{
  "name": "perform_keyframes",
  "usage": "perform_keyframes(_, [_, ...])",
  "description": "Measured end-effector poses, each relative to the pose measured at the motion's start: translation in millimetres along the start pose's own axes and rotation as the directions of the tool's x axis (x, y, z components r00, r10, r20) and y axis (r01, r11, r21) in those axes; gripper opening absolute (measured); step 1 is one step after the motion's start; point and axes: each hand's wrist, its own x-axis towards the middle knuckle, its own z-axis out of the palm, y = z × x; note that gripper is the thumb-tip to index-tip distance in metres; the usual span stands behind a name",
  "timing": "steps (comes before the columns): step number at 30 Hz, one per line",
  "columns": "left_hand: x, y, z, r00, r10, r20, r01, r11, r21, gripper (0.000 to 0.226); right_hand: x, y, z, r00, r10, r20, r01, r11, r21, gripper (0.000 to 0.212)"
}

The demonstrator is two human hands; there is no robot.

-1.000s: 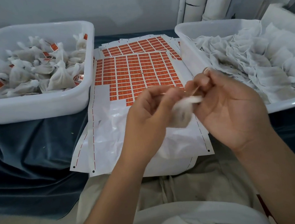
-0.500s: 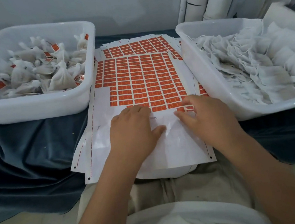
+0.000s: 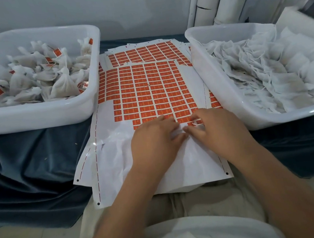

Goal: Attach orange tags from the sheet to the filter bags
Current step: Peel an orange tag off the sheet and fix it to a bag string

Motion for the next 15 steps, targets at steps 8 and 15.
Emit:
perform_keyframes(8, [-1, -5, 13, 0.99, 0.041, -0.133, -0.048, 0.997, -0.052, 0.024, 1, 2, -3, 0.995, -0.093, 0.026, 0.094, 0.995, -0.016, 0.03])
perform_keyframes(15, [-2, -5, 13, 0.982, 0.052, -0.183, -0.067, 0.995, -0.078, 0.021, -2, 5, -3, 0.989, -0.147, -0.026, 0.147, 0.989, -0.014, 0.024])
